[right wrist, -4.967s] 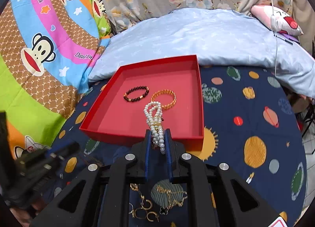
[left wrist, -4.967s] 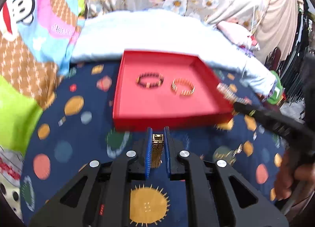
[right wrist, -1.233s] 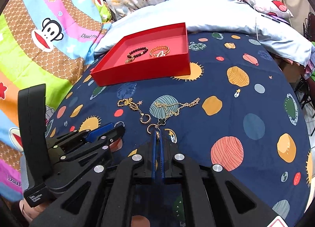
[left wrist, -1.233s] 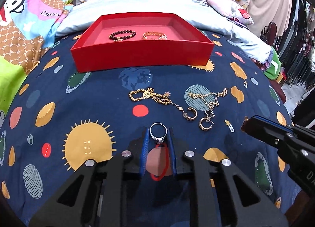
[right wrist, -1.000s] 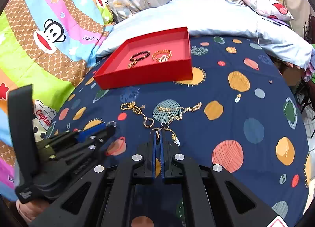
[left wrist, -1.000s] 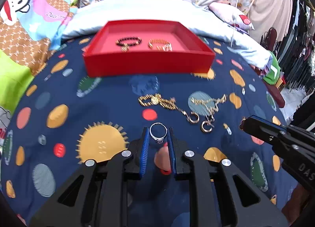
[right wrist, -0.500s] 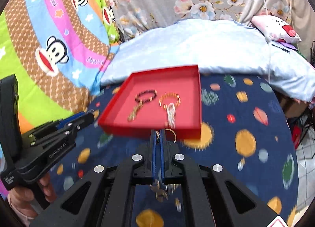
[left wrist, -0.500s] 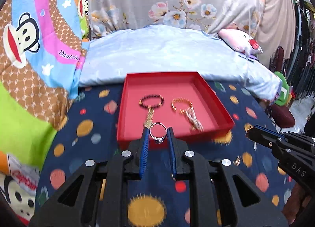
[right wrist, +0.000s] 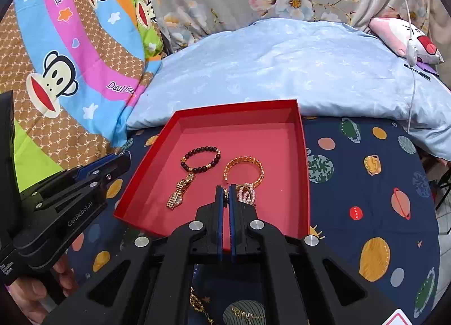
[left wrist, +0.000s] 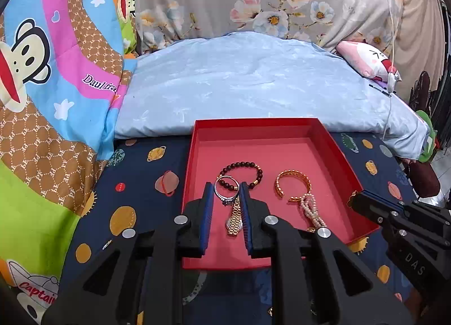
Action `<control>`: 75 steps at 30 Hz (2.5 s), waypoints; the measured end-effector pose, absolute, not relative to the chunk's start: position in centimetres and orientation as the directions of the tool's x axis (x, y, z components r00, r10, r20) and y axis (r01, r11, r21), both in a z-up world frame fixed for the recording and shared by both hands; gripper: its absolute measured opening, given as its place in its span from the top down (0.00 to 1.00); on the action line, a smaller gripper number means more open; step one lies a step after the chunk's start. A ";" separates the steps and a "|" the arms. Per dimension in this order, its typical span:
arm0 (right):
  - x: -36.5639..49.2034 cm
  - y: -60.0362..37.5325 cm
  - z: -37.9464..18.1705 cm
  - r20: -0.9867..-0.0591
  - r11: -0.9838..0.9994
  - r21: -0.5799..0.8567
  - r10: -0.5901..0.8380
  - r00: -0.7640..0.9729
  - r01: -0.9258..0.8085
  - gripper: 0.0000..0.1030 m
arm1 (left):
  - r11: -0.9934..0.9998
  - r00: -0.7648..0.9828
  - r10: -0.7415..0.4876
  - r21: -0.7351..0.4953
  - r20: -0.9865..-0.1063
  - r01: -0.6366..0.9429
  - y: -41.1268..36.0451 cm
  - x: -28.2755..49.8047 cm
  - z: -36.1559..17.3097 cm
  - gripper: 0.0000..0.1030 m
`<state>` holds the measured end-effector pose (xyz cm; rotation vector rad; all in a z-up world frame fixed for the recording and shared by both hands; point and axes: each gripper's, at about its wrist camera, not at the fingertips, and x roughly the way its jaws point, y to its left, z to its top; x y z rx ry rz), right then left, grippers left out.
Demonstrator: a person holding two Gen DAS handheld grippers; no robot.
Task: Organize jewelry
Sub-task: 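Lower the earrings into the tray with the right tool while the left tool holds the ring above it, then open the left tool to drop the silver ring into the red tray, then reach the right tool to the gold clover necklace while the left tool reaches the gold chain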
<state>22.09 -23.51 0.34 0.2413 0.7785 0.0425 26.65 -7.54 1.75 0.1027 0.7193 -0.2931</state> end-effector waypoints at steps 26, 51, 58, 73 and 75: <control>24.1 -23.1 -2.3 -0.719 0.974 0.224 0.136 0.682 0.041 0.96 | 0.959 0.697 -0.195 0.013 -0.690 0.282 -8.1 28.8 -0.3 0.82; 10.6 -27.7 -3.1 -0.729 0.955 0.242 0.061 0.682 0.173 0.73 | 0.962 0.685 -0.208 -0.019 -0.698 0.272 -4.5 20.0 -1.4 0.39; 9.1 -26.6 -6.3 -0.772 0.946 0.279 0.120 0.625 0.164 0.73 | 0.958 0.634 -0.226 -0.050 -0.739 0.284 -4.5 17.1 -3.9 0.38; 10.7 -21.8 -7.6 -0.802 0.976 0.200 0.114 0.587 0.082 0.74 | 0.959 0.597 -0.236 -0.083 -0.767 0.272 -4.0 15.8 -5.9 0.39; 10.7 -21.6 -7.7 -0.801 0.982 0.170 0.093 0.591 0.076 0.76 | 0.959 0.598 -0.234 -0.080 -0.766 0.272 -4.0 15.7 -5.9 0.39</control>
